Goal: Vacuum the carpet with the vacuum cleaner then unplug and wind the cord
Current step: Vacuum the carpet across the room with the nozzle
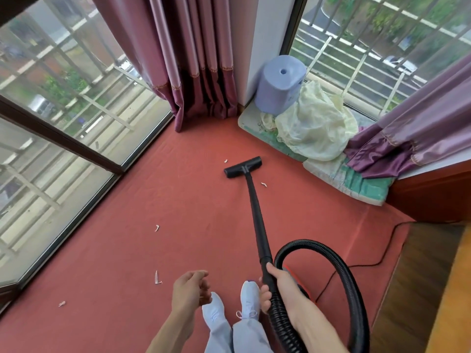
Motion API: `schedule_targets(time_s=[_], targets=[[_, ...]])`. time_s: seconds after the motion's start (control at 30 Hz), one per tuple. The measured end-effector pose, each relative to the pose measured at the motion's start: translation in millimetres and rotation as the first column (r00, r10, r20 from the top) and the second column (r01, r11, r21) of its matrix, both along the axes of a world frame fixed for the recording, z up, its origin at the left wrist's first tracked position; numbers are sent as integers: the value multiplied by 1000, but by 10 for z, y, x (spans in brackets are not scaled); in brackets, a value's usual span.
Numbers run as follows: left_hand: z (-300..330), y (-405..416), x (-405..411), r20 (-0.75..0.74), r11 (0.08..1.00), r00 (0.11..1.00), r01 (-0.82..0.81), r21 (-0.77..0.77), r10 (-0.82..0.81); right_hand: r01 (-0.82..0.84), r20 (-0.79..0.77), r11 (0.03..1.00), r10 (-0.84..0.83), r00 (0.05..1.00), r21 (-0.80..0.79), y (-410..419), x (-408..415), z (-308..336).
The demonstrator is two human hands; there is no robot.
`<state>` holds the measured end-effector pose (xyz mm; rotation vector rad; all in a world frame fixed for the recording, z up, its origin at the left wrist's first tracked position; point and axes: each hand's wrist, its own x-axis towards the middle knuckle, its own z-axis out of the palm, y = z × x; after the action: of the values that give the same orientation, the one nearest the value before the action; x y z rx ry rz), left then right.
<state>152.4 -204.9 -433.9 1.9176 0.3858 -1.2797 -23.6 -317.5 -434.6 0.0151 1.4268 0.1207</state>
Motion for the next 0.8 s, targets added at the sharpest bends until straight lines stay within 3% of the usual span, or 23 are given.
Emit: schedule_targets(time_s=[0.2, 0.33, 0.57, 0.7, 0.8], targets=[[-7, 76, -158, -75, 998, 996, 49, 37, -46, -159, -50, 985, 163, 985, 69, 116, -416, 138], [-23, -203, -150, -51, 991, 990, 135, -11, -135, -236, 28, 966, 241, 970, -109, -103, 137, -63], [-68, -635, 77, 55, 969, 978, 208, -132, -203, -331, 76, 907, 361, 930, -261, -617, 1152, -545], [-195, -485, 132, 82, 965, 968, 245, -98, -237, -386, 47, 880, 414, 909, -277, -492, 955, -728], [-306, -272, 83, 29, 968, 970, 242, -68, -240, -479, -65, 830, 481, 874, -287, -165, 465, -856]])
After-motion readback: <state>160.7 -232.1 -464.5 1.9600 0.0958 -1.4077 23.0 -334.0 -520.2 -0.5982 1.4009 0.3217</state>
